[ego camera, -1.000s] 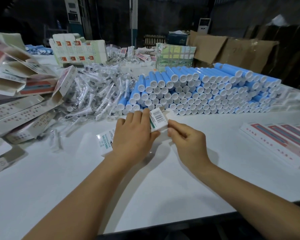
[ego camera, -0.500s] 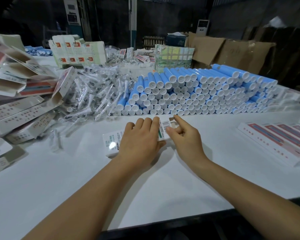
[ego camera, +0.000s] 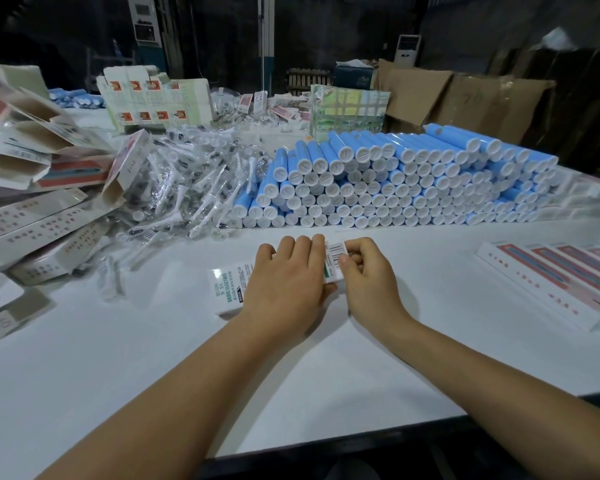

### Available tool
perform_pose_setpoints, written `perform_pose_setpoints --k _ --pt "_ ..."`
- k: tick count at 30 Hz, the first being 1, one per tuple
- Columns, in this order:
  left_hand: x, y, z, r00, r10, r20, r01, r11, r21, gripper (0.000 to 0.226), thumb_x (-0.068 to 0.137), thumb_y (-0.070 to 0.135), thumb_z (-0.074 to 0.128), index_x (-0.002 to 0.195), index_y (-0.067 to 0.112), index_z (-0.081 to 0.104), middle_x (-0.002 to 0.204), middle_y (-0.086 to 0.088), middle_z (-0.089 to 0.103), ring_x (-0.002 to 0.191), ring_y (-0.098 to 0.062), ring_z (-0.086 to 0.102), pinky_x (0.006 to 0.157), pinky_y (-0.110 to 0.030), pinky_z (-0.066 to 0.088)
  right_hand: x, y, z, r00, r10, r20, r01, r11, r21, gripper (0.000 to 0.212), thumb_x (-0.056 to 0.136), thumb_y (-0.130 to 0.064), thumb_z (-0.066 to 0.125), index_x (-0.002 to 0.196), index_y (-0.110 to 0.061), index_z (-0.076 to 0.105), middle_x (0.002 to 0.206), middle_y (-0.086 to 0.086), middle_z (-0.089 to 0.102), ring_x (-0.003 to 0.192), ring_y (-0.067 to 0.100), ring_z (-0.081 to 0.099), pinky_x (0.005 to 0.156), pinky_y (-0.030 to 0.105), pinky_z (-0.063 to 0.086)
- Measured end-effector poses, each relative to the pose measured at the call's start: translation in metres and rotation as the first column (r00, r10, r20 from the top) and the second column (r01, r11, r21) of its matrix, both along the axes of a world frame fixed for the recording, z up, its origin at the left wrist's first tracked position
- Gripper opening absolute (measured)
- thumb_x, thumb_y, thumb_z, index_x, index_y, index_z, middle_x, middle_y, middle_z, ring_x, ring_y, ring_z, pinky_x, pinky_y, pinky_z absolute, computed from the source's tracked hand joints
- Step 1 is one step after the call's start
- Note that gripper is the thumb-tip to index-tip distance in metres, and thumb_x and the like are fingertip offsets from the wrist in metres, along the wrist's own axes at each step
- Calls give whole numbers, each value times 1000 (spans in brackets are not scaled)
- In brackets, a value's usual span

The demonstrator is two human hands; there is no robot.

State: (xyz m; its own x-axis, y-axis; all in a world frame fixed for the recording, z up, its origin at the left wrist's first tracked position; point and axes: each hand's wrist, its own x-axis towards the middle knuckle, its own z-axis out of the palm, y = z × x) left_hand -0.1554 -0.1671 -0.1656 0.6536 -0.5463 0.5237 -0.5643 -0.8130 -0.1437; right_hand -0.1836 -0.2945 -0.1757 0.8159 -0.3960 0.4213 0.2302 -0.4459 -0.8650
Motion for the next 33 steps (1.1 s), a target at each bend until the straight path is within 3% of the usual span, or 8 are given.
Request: perform_pose_setpoints --k 8,11,14,16,19,21,26,33 --pt "3 0 3 999 36 -39 -37 999 -38 73 90 55 43 144 9 29 123 -6 51 108 -26 47 84 -38 32 0 -7 7 998 -34 54 36 999 -30 20 91 -14 60 86 -34 56 87 -15 56 75 -4 55 71 18 45" --pt "6 3 7 998 36 -60 -43 994 -104 74 89 55 47 145 11 28 126 -5 49 111 -26 45 85 -37 31 4 -18 16 962 -245 119 212 947 241 21 90 -21 62 107 -29 54 107 -13 47 87 3 52 78 19 45" --pt "7 2 9 997 33 -74 -42 991 -125 74 88 56 46 146 12 29 127 -5 49 112 -27 44 86 -38 30 7 -20 23 995 95 -19 -38 562 826 29 93 -33 56 114 -13 59 104 7 66 83 17 66 69 30 53" --pt "6 -1 10 996 26 -80 -34 993 -111 75 89 57 47 146 11 29 127 -6 49 112 -27 44 85 -38 31 7 -17 23 934 357 24 -159 353 922 40 87 -41 56 109 -9 64 102 12 70 88 24 67 70 34 54" --pt "5 -3 8 996 18 -86 -26 995 -93 76 90 57 45 146 9 28 127 -6 49 112 -27 45 85 -38 30 8 -11 22 876 452 170 -327 296 898 41 75 -31 61 108 -6 64 105 14 68 94 26 66 80 35 54" --pt "4 -5 7 997 10 -74 -16 997 -79 76 90 58 40 145 5 31 125 -9 51 110 -29 47 84 -39 32 8 -9 17 882 419 217 -383 367 847 32 76 -15 62 106 -3 61 96 13 69 90 23 66 79 32 56" --pt "-3 -9 8 1000 8 -29 -9 999 -41 77 89 55 22 140 0 41 116 -11 58 100 -30 55 79 -41 40 -1 -2 9 992 115 51 -125 944 304 18 91 -5 57 99 -18 66 85 -7 71 81 9 66 76 28 52" --pt "-9 -10 9 999 4 45 -2 999 -35 67 88 41 22 130 -2 53 104 -12 64 87 -30 60 72 -38 45 -8 4 5 1000 -23 8 24 983 -184 39 99 -15 43 136 -2 46 131 14 57 123 25 52 103 39 40"
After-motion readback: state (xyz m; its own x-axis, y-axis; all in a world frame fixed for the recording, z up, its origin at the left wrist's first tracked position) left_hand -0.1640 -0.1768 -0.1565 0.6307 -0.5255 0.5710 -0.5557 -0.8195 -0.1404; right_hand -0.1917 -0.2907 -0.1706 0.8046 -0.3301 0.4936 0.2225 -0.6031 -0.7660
